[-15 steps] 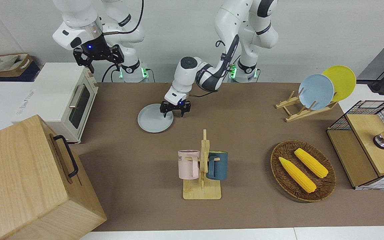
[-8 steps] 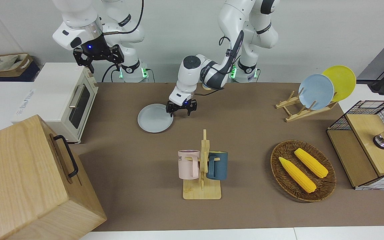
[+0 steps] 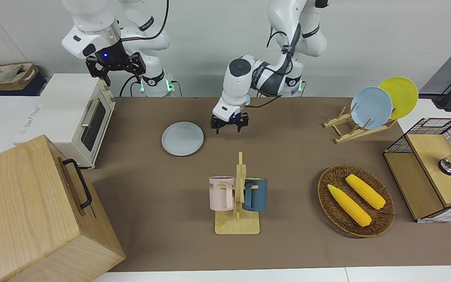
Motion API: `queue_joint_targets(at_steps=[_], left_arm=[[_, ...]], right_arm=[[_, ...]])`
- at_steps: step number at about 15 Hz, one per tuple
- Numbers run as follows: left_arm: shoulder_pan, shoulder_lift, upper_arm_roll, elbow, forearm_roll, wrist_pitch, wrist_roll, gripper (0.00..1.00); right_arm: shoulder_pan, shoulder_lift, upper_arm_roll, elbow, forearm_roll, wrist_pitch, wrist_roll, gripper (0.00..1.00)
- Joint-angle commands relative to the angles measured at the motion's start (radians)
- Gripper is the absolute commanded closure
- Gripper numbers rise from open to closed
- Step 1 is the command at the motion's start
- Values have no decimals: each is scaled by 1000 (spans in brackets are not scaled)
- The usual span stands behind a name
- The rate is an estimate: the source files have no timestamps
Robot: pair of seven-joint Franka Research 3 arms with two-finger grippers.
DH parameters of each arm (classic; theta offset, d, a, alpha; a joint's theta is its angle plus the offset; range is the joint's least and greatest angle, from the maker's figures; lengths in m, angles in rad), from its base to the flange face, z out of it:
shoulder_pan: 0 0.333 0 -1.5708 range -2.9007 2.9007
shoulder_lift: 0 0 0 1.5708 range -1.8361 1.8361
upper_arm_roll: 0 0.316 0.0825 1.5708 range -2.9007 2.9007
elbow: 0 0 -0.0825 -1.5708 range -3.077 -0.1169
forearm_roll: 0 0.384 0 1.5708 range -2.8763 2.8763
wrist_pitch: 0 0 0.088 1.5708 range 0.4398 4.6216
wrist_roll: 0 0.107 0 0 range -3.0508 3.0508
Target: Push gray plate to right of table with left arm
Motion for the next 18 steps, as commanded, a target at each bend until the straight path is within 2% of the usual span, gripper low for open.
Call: queue_joint_targets(at_steps=[1, 6, 15, 18], left_arm=[[88, -96, 3, -21, -1, -126, 123, 5], [214, -195, 4, -19, -1, -298, 293, 5], [437, -288, 6, -13, 0, -412, 532, 5], [533, -324, 6, -1, 11, -461, 653, 5]], right_arm=[[-19, -2, 16, 9, 4, -16, 13, 17], [-20, -2, 16, 9, 4, -16, 13, 17], [-20, -2, 16, 9, 4, -16, 12, 17], [-19, -2, 16, 9, 4, -16, 12, 17]])
